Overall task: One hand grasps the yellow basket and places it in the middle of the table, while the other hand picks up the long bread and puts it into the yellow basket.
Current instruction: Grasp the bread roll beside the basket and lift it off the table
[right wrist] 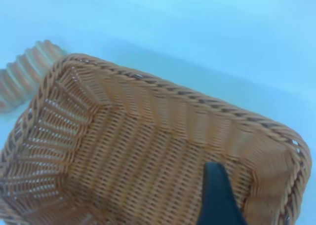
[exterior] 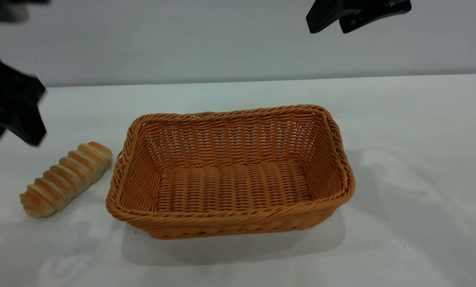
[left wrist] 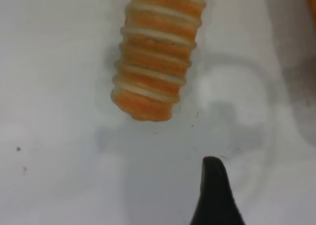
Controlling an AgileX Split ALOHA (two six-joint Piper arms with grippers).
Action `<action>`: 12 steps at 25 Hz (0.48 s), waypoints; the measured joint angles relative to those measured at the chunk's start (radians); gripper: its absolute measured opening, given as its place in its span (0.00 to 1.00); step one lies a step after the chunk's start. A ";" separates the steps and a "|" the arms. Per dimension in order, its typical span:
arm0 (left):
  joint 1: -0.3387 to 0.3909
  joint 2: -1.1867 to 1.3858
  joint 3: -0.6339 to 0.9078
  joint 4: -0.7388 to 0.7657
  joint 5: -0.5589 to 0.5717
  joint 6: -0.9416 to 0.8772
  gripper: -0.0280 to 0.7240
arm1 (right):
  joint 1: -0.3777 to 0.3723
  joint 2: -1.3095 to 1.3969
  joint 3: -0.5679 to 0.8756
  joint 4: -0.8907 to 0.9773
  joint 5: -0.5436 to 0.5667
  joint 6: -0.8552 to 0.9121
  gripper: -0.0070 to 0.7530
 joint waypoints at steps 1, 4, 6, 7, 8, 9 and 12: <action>0.000 0.032 -0.004 0.015 -0.015 0.000 0.77 | 0.000 -0.001 0.000 0.000 0.008 0.000 0.71; 0.000 0.118 -0.011 0.065 -0.068 0.000 0.77 | 0.000 -0.001 0.000 0.000 0.024 0.000 0.71; 0.001 0.171 -0.028 0.082 -0.091 0.000 0.77 | 0.000 -0.001 0.000 0.000 0.033 -0.001 0.71; 0.008 0.199 -0.040 0.085 -0.101 0.000 0.77 | 0.000 -0.001 0.000 0.000 0.038 -0.002 0.71; 0.018 0.225 -0.054 0.086 -0.109 0.000 0.77 | 0.000 -0.001 0.000 0.000 0.042 -0.002 0.71; 0.030 0.250 -0.068 0.087 -0.116 0.000 0.77 | 0.000 -0.001 0.000 0.000 0.044 -0.003 0.71; 0.059 0.308 -0.101 0.090 -0.141 0.000 0.77 | 0.000 -0.001 0.000 0.000 0.051 -0.004 0.71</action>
